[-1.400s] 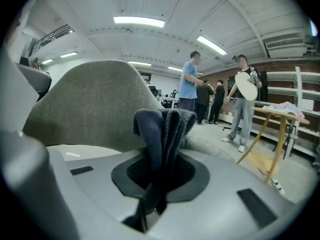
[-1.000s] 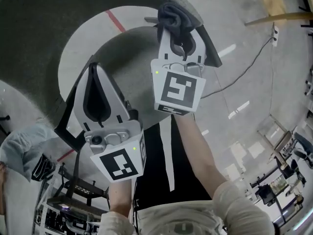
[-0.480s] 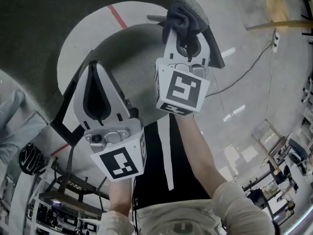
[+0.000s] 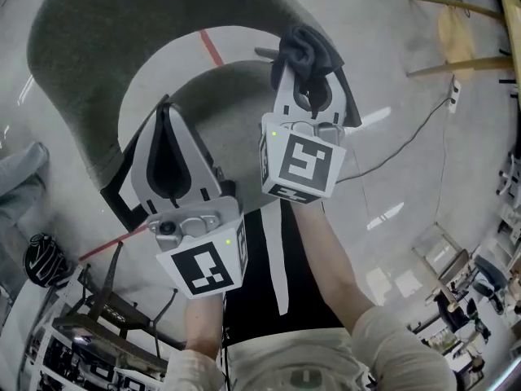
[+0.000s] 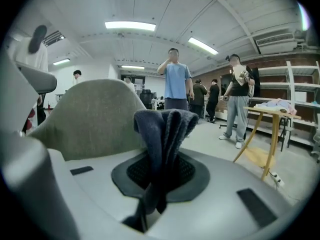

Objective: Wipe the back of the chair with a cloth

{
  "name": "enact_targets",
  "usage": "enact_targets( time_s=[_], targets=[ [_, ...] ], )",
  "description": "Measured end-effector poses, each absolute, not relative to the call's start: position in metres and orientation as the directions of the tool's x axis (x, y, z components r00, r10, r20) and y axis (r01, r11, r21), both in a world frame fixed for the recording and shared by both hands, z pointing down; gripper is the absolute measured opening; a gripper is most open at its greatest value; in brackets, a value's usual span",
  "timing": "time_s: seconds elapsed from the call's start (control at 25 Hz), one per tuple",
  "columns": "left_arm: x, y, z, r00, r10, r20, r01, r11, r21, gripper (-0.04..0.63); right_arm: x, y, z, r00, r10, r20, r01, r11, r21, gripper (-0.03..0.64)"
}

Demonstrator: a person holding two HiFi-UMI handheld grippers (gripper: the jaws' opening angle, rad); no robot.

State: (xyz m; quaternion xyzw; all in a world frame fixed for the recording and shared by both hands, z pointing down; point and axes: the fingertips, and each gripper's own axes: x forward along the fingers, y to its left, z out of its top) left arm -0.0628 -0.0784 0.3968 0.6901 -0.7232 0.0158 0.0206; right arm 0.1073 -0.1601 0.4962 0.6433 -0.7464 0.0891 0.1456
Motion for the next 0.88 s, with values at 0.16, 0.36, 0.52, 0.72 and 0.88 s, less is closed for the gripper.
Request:
enact_targets(
  time_s=[0.16,0.36,0.52,0.72,0.88],
  targets=[
    [-0.071,-0.081,0.357,-0.086,-0.996,0.008,-0.996,0.086,0.004,0.015,0.085,-0.17,0.439,-0.196,-0.945,0.262,-0.977,0.211,0.032,0.054],
    [-0.099,-0.069,0.266,-0.142,-0.988,-0.063,-0.989,0.143,-0.023,0.015,0.034,-0.163,0.312,-0.349,-0.931,0.106,-0.935,0.353,0.026,0.054],
    [-0.115,-0.057,0.179,-0.185,-0.974,-0.134,-0.98,0.193,-0.049,0.015,0.007,-0.151,0.21,-0.448,-0.894,0.005,-0.894,0.448,0.022,0.054],
    [-0.133,-0.012,0.08,-0.229,-0.949,-0.218,-0.969,0.244,-0.046,0.015,-0.025,-0.097,0.103,-0.589,-0.805,-0.076,-0.808,0.586,0.052,0.054],
    [-0.129,0.029,0.035,-0.254,-0.933,-0.256,-0.957,0.281,-0.074,0.015,-0.033,-0.042,0.062,-0.704,-0.704,-0.091,-0.709,0.704,0.038,0.054]
  ],
)
